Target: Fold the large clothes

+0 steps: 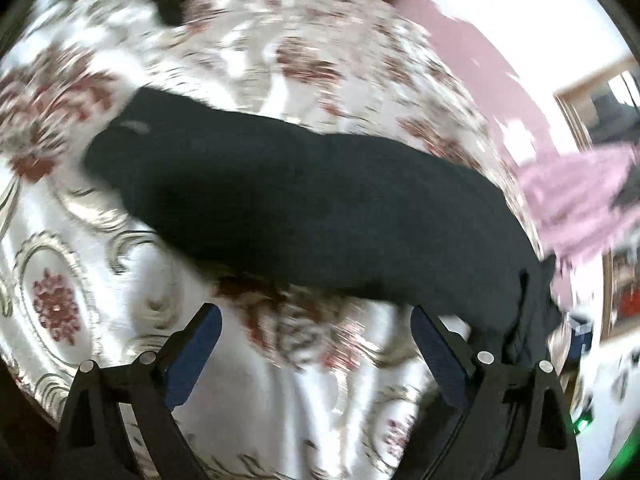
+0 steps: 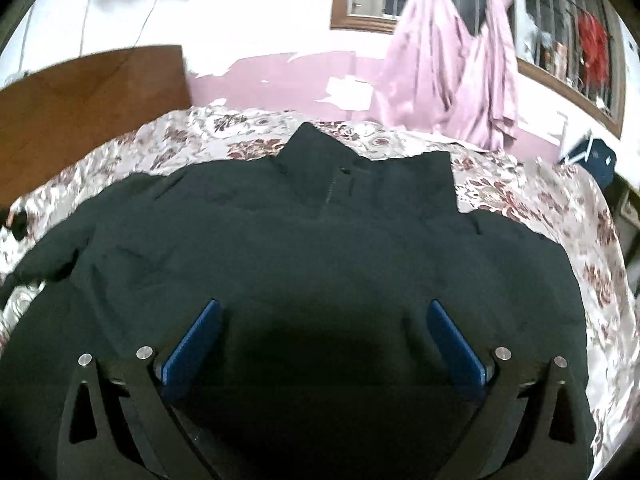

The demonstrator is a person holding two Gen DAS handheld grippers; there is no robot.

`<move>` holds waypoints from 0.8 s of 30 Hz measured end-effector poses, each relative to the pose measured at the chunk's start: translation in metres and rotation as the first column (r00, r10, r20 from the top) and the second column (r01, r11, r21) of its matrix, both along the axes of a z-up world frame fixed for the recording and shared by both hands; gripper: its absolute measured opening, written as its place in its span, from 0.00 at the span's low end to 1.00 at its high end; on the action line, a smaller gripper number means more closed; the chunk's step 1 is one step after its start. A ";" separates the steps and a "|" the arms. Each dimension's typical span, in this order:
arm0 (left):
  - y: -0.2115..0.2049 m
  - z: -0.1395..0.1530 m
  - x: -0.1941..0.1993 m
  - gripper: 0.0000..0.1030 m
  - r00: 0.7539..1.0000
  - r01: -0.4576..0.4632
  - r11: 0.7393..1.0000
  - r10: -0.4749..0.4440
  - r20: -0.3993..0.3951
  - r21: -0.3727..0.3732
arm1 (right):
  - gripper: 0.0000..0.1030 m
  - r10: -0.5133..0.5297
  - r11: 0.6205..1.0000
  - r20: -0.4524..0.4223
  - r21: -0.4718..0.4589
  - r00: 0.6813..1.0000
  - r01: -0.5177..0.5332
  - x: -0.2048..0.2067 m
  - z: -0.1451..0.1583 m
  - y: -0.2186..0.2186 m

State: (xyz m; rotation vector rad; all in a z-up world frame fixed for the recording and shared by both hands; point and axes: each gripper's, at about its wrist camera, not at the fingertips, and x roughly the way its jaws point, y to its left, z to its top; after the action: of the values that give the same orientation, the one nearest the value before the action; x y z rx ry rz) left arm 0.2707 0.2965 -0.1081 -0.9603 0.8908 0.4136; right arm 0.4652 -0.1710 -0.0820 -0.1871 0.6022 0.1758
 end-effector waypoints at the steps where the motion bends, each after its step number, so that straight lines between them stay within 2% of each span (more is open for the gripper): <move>1: 0.005 -0.005 -0.001 0.93 1.000 -0.027 1.000 0.027 -0.005 -0.015 | 0.98 -0.001 1.000 -0.006 -0.009 1.000 0.001 0.003 -0.003 0.002; 3: 0.016 -0.017 -0.003 0.93 0.996 -0.086 0.995 0.085 -0.015 -0.043 | 0.98 -0.020 1.000 -0.022 -0.017 1.000 0.020 0.007 -0.010 0.003; 5: 0.024 -0.032 -0.004 0.93 0.989 -0.146 0.984 0.145 -0.009 -0.102 | 0.98 -0.047 0.999 -0.059 -0.024 0.997 0.046 0.011 -0.023 0.002; 7: 0.030 -0.045 -0.005 0.93 0.979 -0.201 0.966 0.204 -0.002 -0.163 | 0.99 -0.035 0.999 -0.091 -0.009 0.995 0.034 0.015 -0.037 -0.001; 9: 0.034 -0.054 -0.004 0.93 0.967 -0.248 0.946 0.256 0.014 -0.209 | 0.99 -0.031 0.999 -0.081 0.006 0.996 0.032 0.013 -0.038 -0.003; 12: 0.035 -0.054 0.000 0.91 0.958 -0.263 0.940 0.281 0.058 -0.216 | 0.99 -0.027 1.000 -0.068 -0.004 0.997 0.027 0.010 -0.038 -0.003; 15: 0.039 -0.055 0.011 0.89 0.948 -0.294 0.932 0.312 0.056 -0.211 | 0.99 -0.022 1.000 -0.062 0.004 0.998 0.023 0.009 -0.039 -0.004; 17: 0.042 -0.059 0.017 0.81 0.943 -0.307 0.921 0.328 0.052 -0.240 | 0.99 -0.022 1.000 -0.056 0.005 0.998 0.023 0.008 -0.039 -0.003; 19: 0.046 -0.065 0.022 0.55 0.944 -0.301 0.914 0.326 0.053 -0.272 | 0.99 -0.023 1.000 -0.049 0.002 0.999 0.023 0.007 -0.039 -0.002; 20: 0.046 -0.066 0.025 0.48 0.944 -0.304 0.913 0.327 0.042 -0.271 | 0.99 -0.023 1.000 -0.046 0.001 0.999 0.023 0.007 -0.040 -0.002; 22: 0.046 -0.063 0.031 0.24 0.946 -0.308 0.923 0.324 0.031 -0.232 | 0.99 -0.023 1.000 -0.040 0.002 0.999 0.023 0.005 -0.040 -0.001; 24: 0.047 -0.052 0.032 0.11 0.949 -0.301 0.936 0.313 0.046 -0.182 | 0.99 -0.023 1.000 -0.039 0.002 0.999 0.023 0.005 -0.040 -0.001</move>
State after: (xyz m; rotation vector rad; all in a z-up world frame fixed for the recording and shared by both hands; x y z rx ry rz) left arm 0.3030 0.3437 -0.1599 -1.2752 0.7176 0.5697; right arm 0.4705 -0.1724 -0.1224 -0.1743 0.6424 0.1585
